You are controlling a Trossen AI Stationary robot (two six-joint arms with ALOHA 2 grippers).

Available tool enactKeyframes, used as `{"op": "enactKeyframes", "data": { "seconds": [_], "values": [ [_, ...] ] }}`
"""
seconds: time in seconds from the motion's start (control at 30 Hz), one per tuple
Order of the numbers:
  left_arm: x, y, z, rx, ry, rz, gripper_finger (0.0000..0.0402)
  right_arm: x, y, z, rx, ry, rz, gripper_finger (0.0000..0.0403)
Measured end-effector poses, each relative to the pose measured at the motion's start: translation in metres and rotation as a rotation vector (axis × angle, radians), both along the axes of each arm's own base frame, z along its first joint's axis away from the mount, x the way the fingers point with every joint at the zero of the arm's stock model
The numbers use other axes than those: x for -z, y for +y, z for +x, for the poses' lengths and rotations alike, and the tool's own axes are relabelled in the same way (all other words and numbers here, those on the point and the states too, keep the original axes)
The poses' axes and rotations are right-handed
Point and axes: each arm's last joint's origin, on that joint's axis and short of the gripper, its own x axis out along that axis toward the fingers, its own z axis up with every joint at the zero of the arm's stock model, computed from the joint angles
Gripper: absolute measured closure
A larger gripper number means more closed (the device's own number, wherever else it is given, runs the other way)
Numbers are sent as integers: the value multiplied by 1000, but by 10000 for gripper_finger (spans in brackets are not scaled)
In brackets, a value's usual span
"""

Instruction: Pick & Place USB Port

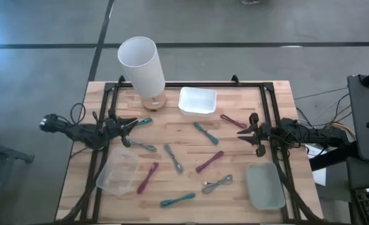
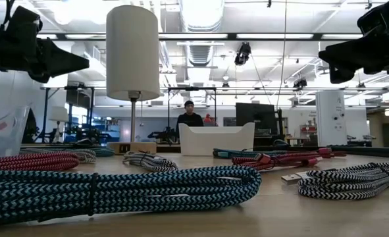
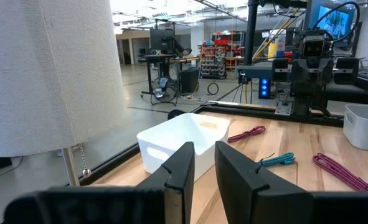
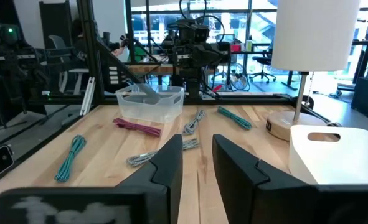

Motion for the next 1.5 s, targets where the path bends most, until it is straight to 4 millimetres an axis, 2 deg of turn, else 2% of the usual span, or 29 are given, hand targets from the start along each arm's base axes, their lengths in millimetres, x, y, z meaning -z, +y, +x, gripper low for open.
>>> {"op": "enactKeyframes", "data": {
  "seconds": [0.27, 0.77, 1.23, 1.5],
  "values": [
    [0, 0, 0, 0, 0, 0, 330, 0, 0, 0, 0, 0, 0, 335],
    [0, 0, 0, 0, 0, 0, 330, 0, 0, 0, 0, -1, -1, 316],
    [0, 0, 0, 0, 0, 0, 330, 0, 0, 0, 0, 0, 0, 335],
    [0, 0, 0, 0, 1, 0, 330, 0, 0, 0, 0, 0, -1, 326]
  ]
}}
